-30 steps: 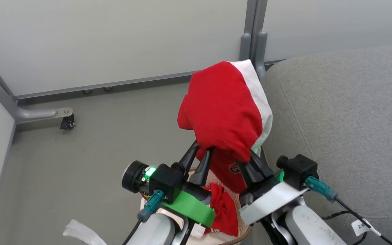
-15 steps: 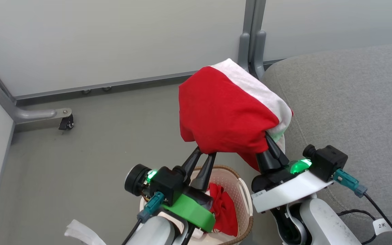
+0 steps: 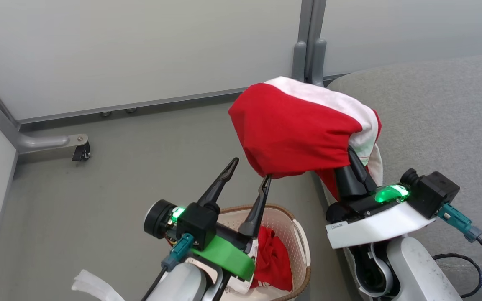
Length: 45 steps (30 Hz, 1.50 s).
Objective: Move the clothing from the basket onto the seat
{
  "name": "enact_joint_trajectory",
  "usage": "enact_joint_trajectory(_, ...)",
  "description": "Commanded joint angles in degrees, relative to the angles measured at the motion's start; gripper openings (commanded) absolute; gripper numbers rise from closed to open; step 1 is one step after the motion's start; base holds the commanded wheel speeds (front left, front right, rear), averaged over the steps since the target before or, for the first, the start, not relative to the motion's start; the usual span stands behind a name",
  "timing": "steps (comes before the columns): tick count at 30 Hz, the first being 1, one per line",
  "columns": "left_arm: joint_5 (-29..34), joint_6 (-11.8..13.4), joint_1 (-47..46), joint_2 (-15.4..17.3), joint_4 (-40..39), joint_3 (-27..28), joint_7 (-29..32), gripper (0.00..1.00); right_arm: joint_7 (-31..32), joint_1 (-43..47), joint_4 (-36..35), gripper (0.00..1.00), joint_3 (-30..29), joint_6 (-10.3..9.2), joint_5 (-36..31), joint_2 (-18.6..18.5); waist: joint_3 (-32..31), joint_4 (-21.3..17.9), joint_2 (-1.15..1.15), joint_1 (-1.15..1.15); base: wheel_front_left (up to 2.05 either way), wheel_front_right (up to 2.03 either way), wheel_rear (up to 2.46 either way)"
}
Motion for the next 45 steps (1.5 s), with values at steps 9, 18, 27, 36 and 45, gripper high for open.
enact_joint_trajectory(9, 3.8, -3.3, 3.1, 0.3, 0.1, 5.1, 0.0, 1.0, -0.2, 1.2, -2.3, 0.0, -4.1, 0.0, 1.0, -0.1, -0.3, 0.2, 0.0, 0.0, 0.0, 0.0, 0.0)
enact_joint_trajectory(18, 5.9, -5.3, 7.8, 1.5, 0.5, 9.7, 0.0, 1.0, -0.2, 2.1, -2.6, 0.0, -8.3, 0.0, 0.1, -0.1, -0.7, 0.6, 0.0, 0.0, 0.0, 0.0, 0.0)
enact_joint_trajectory(27, 5.3, -3.0, 14.9, 0.8, -2.5, 21.0, 0.0, 1.0, -0.2, 3.7, -3.9, 0.0, -11.5, 0.0, -0.8, -0.1, -1.0, 2.4, 0.0, 0.0, 0.0, 0.0, 0.0)
enact_joint_trajectory(36, 4.5, -5.2, 20.8, 0.2, -3.5, 29.4, 0.0, 1.0, -0.2, 6.9, -4.6, 0.0, -14.9, 0.0, -0.8, -0.1, -1.3, 5.9, 0.0, 0.0, 0.0, 0.0, 0.0)
enact_joint_trajectory(45, 4.3, -7.2, 24.1, 0.1, -2.1, 28.4, 0.0, 1.0, -0.2, 8.8, -4.0, 0.0, -16.0, 0.0, -0.6, -0.1, -1.9, 7.2, 0.0, 0.0, 0.0, 0.0, 0.0)
